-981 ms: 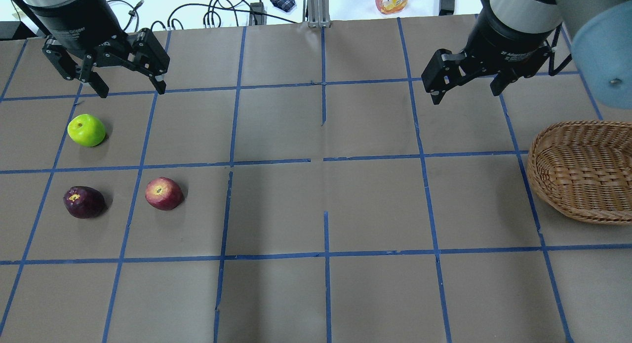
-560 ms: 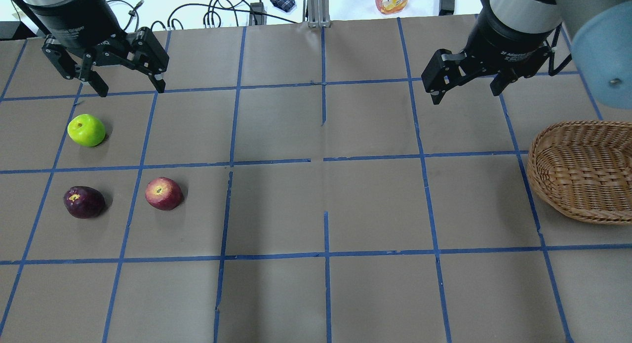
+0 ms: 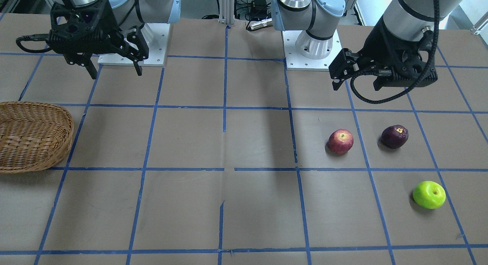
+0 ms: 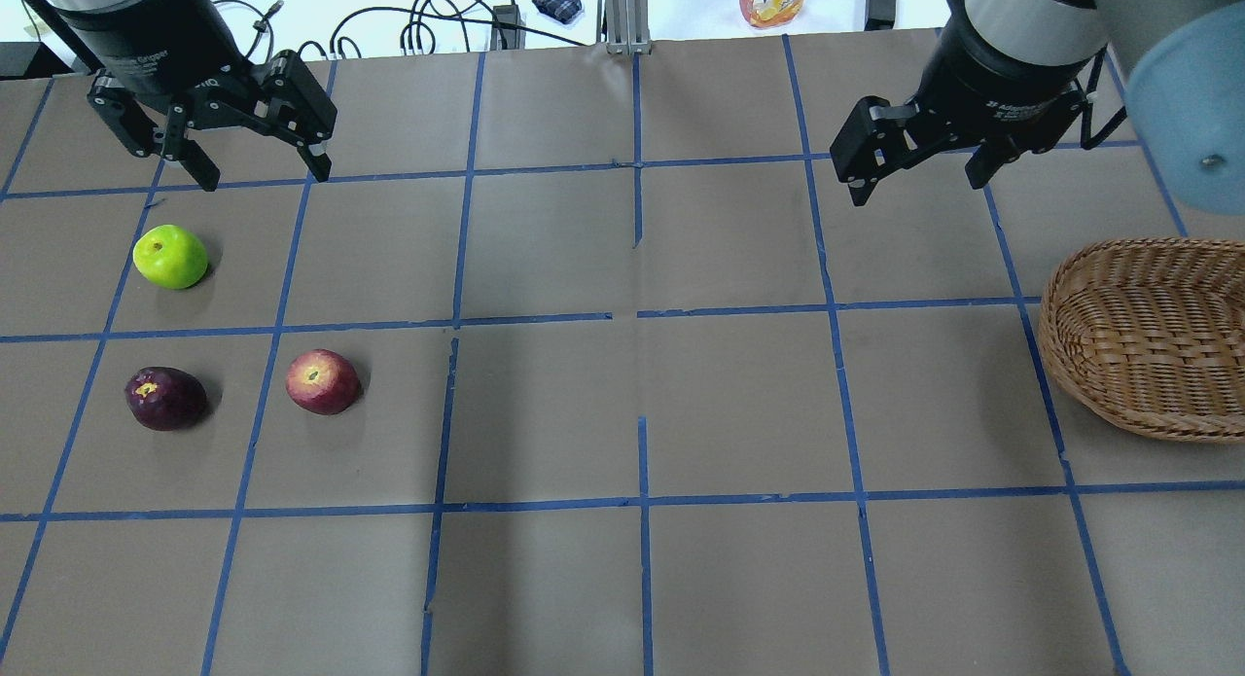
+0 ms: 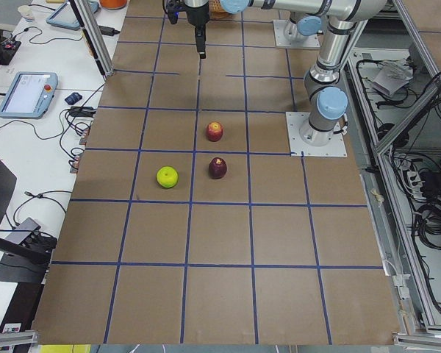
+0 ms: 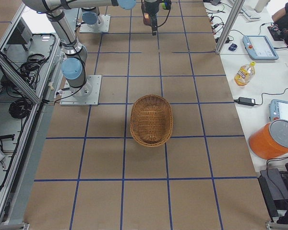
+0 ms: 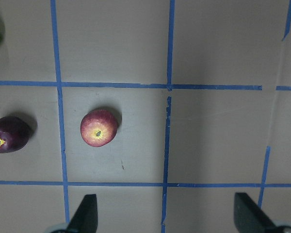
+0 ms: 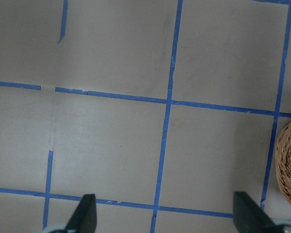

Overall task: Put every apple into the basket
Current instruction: 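Lower the left gripper onto the red apple and close on it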

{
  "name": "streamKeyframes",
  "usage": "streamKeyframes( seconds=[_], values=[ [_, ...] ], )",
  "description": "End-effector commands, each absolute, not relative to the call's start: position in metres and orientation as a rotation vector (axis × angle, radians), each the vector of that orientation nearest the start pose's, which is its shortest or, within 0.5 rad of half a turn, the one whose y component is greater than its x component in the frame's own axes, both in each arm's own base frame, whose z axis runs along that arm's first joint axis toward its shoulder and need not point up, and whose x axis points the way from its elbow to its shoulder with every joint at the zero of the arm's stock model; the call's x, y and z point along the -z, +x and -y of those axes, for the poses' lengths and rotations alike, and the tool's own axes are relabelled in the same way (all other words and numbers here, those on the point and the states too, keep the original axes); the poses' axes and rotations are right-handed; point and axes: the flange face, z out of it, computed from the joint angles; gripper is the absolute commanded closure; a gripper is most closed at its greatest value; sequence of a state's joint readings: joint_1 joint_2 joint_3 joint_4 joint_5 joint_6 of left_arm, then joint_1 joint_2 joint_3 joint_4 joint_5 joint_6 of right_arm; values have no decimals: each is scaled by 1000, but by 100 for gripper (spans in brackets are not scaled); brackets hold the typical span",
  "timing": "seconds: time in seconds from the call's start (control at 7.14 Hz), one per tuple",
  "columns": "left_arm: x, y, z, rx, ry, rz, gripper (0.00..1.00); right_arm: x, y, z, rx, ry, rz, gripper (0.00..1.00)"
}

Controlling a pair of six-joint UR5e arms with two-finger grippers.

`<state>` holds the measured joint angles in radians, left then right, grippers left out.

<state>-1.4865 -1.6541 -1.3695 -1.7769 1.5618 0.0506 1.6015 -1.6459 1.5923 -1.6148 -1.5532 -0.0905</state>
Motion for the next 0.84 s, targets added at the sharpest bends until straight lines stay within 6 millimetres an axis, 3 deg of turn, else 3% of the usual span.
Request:
streamKeyframes(
  seconds=[0.0,0.28,0.42,0.56,0.7],
  values=[
    [-524,-90,525,-137,-54,-3155,0,-518,149,464,154,-190,-3117,0],
    [-520,-83,527,-154,-58,-3150,0,-518,149,464,154,-190,-3117,0],
    [-501,-81,537,-201,-49,-3150,0,-518,149,464,154,-190,-3117,0],
    [-447,-75,549,-322,72,-3143,0,-518,149,464,154,-190,-3117,0],
    [-398,-37,569,-211,116,-3129,0,-518,149,464,154,-190,-3118,0]
  ],
)
